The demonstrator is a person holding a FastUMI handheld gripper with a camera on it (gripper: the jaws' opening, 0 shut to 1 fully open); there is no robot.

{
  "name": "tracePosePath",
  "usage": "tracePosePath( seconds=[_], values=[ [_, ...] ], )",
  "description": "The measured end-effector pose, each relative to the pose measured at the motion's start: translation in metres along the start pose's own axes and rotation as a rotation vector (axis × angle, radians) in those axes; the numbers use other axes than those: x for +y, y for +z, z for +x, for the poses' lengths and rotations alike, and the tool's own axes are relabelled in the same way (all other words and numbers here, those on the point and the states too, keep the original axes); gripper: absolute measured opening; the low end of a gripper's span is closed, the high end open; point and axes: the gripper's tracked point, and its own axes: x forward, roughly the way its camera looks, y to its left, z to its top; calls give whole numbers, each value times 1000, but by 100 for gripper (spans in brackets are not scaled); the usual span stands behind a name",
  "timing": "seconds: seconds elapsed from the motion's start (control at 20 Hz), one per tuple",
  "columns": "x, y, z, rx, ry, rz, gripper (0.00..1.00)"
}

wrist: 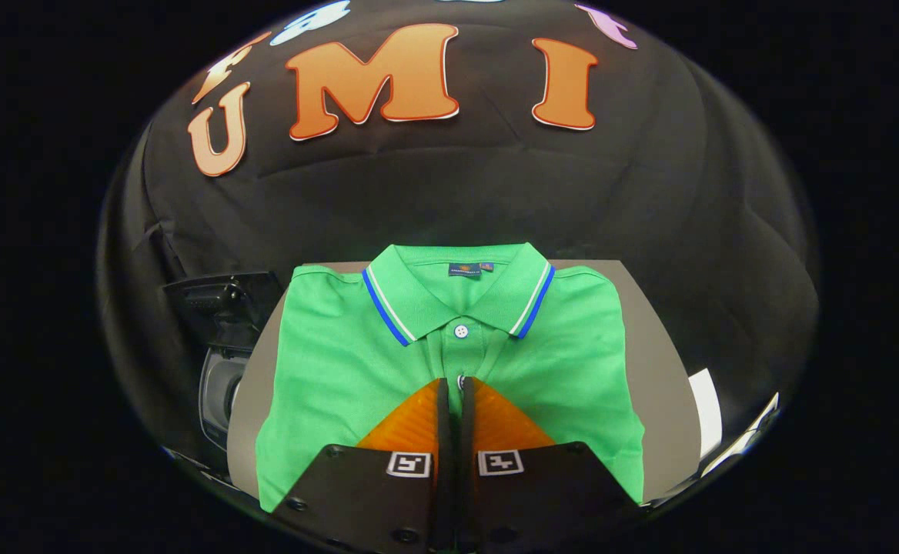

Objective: Put the clothes into the washing machine and then close the washing machine lid.

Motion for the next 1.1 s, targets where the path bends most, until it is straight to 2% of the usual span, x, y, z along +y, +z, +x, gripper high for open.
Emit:
tracePosePath(
  seconds=[0.35, 0.7, 1.1],
  values=[
    [-4, 5, -5, -80, 49, 46, 9],
    [-3, 27, -31, -191, 94, 64, 9],
    [7, 61, -90, -399, 236, 124, 9]
  ],
)
